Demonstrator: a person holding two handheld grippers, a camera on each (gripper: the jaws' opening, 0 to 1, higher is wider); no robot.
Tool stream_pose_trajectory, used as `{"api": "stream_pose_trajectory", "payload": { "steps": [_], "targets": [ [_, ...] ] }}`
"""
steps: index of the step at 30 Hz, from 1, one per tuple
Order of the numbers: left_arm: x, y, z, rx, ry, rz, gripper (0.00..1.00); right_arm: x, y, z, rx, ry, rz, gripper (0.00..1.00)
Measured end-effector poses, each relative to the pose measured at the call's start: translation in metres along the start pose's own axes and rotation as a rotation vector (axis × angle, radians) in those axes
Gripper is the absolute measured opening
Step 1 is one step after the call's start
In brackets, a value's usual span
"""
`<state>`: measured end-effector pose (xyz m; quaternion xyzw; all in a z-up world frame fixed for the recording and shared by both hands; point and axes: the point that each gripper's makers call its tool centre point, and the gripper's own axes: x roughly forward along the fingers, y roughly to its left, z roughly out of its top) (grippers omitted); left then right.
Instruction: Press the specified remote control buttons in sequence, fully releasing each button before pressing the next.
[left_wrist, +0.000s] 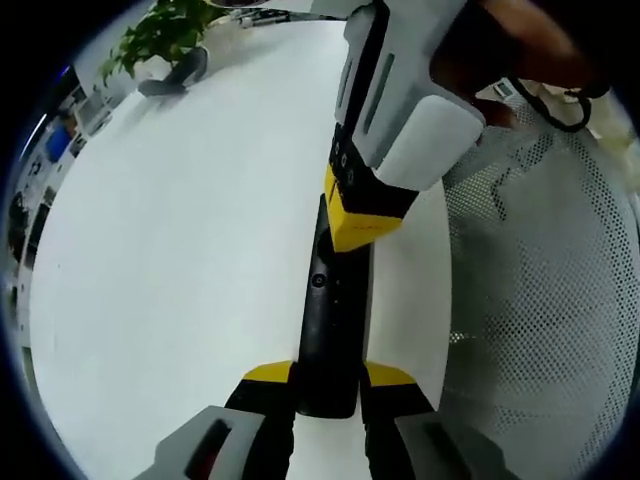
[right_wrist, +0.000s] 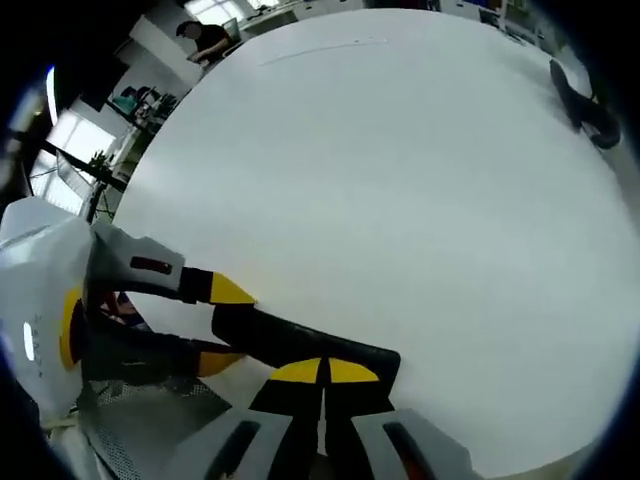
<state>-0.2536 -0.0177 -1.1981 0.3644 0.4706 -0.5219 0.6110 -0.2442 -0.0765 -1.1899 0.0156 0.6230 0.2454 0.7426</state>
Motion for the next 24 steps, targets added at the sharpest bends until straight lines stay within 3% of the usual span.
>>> {"api": "stream_pose_trajectory", "payload": {
  "steps": [12, 16, 19, 24],
  "targets": [
    [-0.0003, 0.0002, 0.0002, 0.01, -0.013, -0.015, 0.24, 0.0002, -0.004, 0.0014, 0.043, -0.039, 0.001, 0.0],
    [0.0, 0.0003, 0.0, 0.023, -0.003, -0.021, 0.24, 0.0006, -0.005, 0.0028, 0.027, -0.023, 0.006, 0.0],
    [0.0003, 0.0004, 0.0001, 0.022, -0.004, -0.015, 0.24, -0.0003, -0.0049, 0.0026, 0.074, 0.002, 0.034, 0.0],
    [-0.0005, 0.0002, -0.0002, 0.016, -0.022, -0.019, 0.24, 0.0021, -0.0015, 0.0063, 0.051, 0.019, 0.031, 0.0]
  ]
}}
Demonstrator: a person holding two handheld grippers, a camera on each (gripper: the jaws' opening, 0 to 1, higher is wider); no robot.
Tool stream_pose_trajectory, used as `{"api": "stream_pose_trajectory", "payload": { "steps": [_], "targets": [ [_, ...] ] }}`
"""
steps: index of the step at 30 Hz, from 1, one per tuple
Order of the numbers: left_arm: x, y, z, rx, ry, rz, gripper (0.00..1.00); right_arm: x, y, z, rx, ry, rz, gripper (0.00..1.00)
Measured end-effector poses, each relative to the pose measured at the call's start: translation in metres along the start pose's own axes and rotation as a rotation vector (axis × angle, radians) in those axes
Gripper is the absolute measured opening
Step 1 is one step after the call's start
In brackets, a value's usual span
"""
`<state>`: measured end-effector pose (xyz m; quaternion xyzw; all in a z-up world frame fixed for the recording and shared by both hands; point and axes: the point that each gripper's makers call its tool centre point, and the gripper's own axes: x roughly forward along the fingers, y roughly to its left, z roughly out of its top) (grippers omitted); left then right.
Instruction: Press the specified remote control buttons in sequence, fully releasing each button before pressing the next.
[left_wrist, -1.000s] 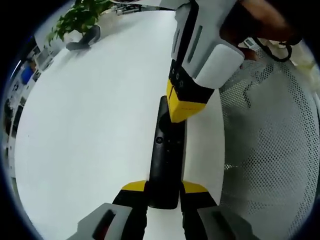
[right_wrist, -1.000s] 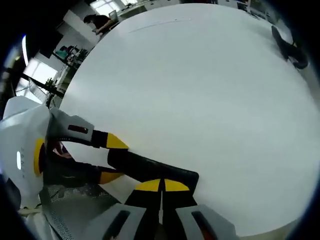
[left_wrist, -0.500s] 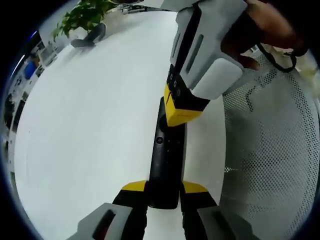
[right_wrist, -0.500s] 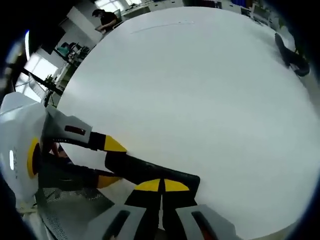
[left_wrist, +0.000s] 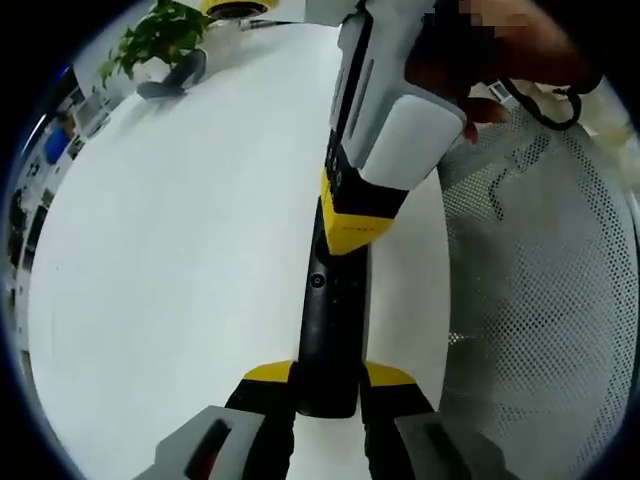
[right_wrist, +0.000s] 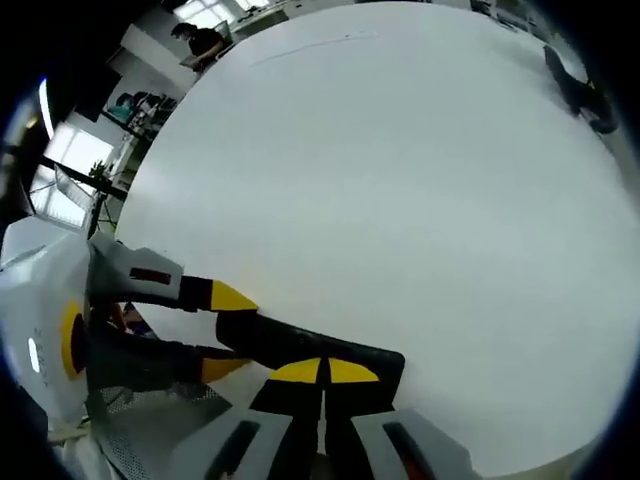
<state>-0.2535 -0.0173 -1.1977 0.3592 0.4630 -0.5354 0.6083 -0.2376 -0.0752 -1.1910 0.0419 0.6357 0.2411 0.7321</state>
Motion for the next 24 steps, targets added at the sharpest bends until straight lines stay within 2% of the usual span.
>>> {"api": "stream_pose_trajectory", "payload": {
  "steps": [7, 10, 24],
  "targets": [
    [0.0, 0.0, 0.0, -0.006, -0.011, -0.002, 0.24, 0.001, 0.012, 0.008, -0.011, -0.012, 0.033, 0.0],
    [0.0, 0.0, 0.0, -0.005, -0.012, -0.001, 0.24, 0.007, 0.013, 0.008, -0.027, 0.004, 0.024, 0.0],
    [0.0, 0.001, 0.001, -0.015, -0.027, -0.003, 0.24, 0.009, 0.018, 0.011, -0.053, 0.023, 0.026, 0.0]
  ]
}}
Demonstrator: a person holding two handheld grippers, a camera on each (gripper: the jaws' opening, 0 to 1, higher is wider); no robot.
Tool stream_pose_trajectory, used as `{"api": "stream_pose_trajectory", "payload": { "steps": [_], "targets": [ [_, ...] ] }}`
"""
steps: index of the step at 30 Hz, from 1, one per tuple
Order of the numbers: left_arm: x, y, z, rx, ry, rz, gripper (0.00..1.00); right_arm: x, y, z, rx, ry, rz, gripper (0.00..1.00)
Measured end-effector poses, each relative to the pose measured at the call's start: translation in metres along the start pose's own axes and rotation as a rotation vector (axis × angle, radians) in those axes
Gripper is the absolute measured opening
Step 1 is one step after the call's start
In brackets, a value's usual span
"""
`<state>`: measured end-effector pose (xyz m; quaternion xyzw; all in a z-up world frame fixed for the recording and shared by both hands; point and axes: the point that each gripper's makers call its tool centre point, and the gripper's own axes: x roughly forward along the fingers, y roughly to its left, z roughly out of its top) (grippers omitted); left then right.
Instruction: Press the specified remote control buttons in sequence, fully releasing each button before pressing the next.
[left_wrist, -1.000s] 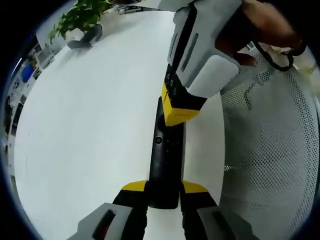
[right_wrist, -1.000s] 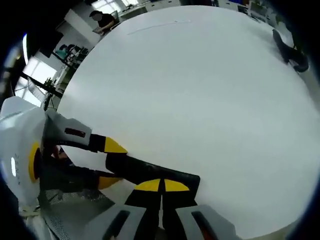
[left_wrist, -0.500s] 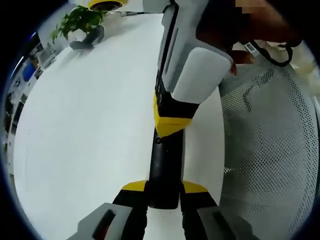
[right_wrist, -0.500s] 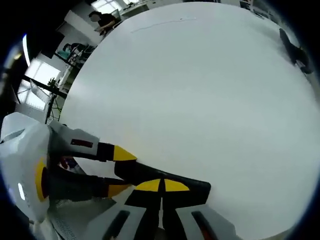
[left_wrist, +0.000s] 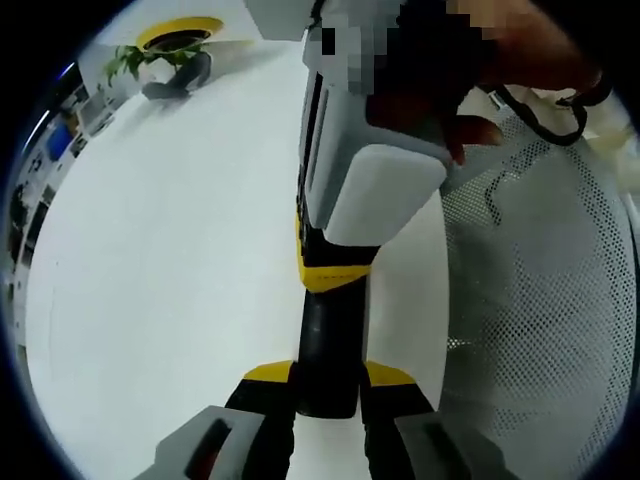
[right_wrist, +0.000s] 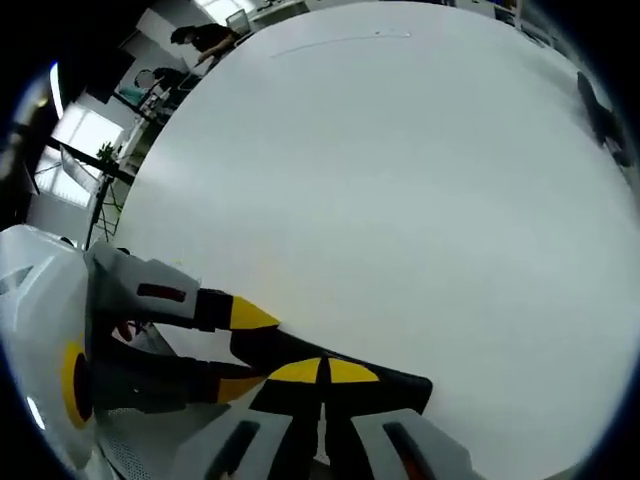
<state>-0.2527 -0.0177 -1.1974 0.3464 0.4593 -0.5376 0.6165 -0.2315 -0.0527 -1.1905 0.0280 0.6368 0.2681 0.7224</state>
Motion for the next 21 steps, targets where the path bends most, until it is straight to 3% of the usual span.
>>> {"api": "stream_pose_trajectory", "payload": {
  "steps": [21],
  "targets": [
    [-0.0002, -0.0005, -0.0001, 0.007, 0.01, -0.003, 0.24, 0.0005, -0.0014, 0.0014, 0.058, -0.034, 0.031, 0.0]
  ]
}}
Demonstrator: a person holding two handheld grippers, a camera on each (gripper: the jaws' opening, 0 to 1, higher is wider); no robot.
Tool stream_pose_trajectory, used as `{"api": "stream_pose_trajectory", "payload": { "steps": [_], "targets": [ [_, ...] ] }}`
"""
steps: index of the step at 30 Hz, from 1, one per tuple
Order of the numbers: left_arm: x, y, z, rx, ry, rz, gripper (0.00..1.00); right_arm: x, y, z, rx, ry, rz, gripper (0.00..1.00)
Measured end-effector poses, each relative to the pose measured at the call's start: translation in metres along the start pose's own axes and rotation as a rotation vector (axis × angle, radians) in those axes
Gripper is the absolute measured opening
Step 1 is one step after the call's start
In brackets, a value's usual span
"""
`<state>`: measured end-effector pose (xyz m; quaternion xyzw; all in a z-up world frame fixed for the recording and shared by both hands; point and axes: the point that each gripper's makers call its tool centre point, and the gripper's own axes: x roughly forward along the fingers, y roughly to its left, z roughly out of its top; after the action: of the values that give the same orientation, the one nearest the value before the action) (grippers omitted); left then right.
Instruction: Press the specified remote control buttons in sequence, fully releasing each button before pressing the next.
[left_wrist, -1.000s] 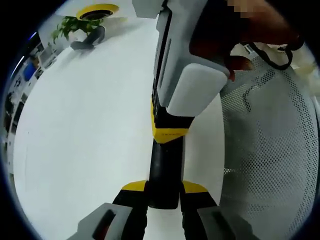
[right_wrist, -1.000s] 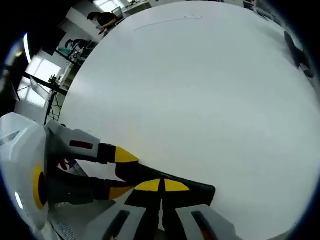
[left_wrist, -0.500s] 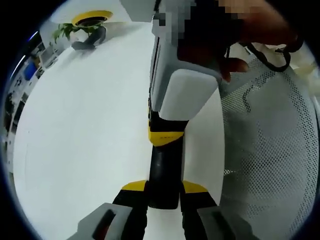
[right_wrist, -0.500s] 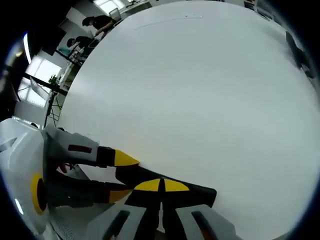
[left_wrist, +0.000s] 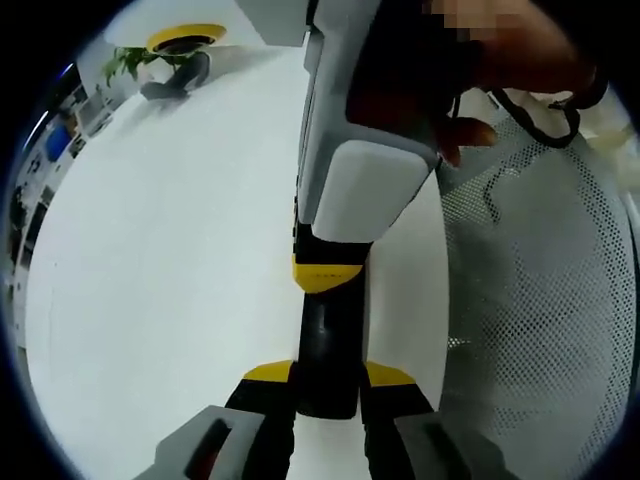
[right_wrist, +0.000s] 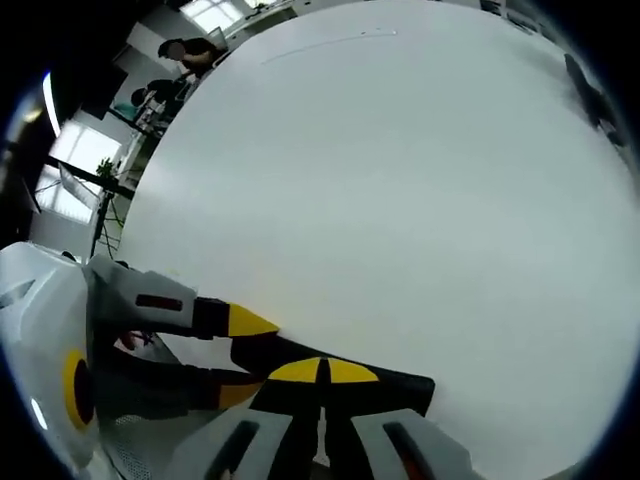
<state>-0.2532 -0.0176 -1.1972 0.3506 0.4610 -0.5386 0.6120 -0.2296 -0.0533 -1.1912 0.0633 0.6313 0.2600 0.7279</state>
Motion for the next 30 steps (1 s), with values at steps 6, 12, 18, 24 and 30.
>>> {"api": "stream_pose_trajectory", "payload": {
  "steps": [6, 12, 18, 24, 30],
  "targets": [
    [0.0, 0.0, 0.0, 0.004, 0.001, 0.004, 0.24, -0.003, 0.001, -0.003, 0.038, -0.035, 0.022, 0.0],
    [0.0, 0.0, 0.0, 0.004, 0.01, 0.006, 0.24, -0.007, 0.0, -0.009, 0.011, -0.007, 0.0, 0.0],
    [0.0, 0.0, 0.0, 0.001, 0.009, 0.011, 0.24, -0.007, 0.002, -0.012, 0.008, -0.004, -0.005, 0.0],
    [0.0, 0.0, 0.0, 0.003, 0.015, 0.011, 0.24, -0.007, 0.002, -0.012, -0.019, -0.003, -0.023, 0.0],
    [0.001, 0.001, 0.001, -0.001, 0.012, 0.012, 0.24, -0.005, 0.004, -0.016, -0.026, 0.016, -0.015, 0.0]
  ]
}}
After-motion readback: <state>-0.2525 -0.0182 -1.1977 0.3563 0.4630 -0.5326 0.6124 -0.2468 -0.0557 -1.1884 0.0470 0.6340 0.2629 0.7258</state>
